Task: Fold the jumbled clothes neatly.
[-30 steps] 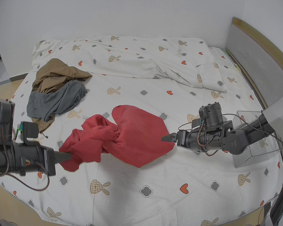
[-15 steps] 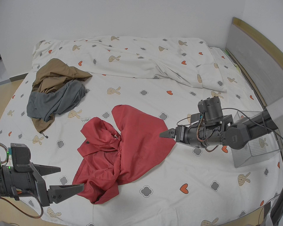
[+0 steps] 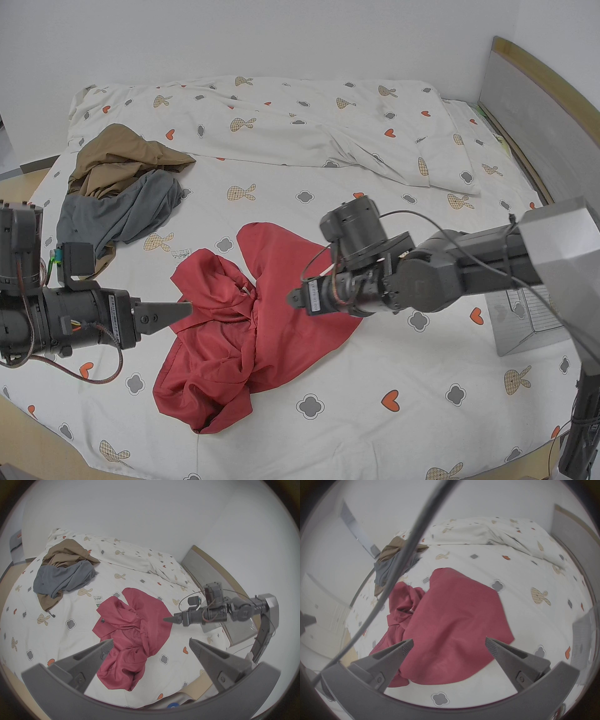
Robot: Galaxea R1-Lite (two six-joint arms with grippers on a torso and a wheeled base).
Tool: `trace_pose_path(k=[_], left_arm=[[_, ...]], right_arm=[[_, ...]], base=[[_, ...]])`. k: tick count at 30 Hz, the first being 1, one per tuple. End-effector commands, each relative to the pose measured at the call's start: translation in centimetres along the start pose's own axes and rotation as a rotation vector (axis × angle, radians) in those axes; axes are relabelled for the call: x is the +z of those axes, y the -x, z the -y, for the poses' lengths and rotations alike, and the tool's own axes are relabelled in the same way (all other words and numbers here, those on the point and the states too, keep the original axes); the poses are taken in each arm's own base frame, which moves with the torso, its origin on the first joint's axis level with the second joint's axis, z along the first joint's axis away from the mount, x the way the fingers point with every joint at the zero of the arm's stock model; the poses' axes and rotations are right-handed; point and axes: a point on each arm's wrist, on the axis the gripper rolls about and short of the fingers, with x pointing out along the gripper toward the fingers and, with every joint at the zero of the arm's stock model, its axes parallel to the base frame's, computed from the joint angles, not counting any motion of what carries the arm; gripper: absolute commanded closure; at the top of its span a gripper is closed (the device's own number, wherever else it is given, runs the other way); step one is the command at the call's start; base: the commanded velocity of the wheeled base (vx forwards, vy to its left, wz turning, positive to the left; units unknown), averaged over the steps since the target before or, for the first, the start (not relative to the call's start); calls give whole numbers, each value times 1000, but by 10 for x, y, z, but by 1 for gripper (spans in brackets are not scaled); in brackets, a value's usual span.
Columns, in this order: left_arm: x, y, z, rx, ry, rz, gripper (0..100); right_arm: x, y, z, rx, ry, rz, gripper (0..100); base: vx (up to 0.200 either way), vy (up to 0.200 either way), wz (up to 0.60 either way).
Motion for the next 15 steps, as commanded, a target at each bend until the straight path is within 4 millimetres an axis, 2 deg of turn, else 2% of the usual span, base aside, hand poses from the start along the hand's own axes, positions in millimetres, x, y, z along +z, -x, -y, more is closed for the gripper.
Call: trace_pose_path(k=[1,5,12,15], left_arm=[[7,-15,-11,35,54,-5,0],[8,-14,-13,33,59,-2,0],[7,-14,-15,33,60,-7,0],[6,-14,-15,35,58,-13,0]], right_arm=[[-20,-40,-45,-35,130,-34,0],[-19,-51,-53,-71,144,-45,0],[-13,-57,-67,-48,147,-17,0],[-28,-66,-71,-57,172,-69,0]], base=[[0,0,0],[0,0,0],[0,0,0],[0,0,0]])
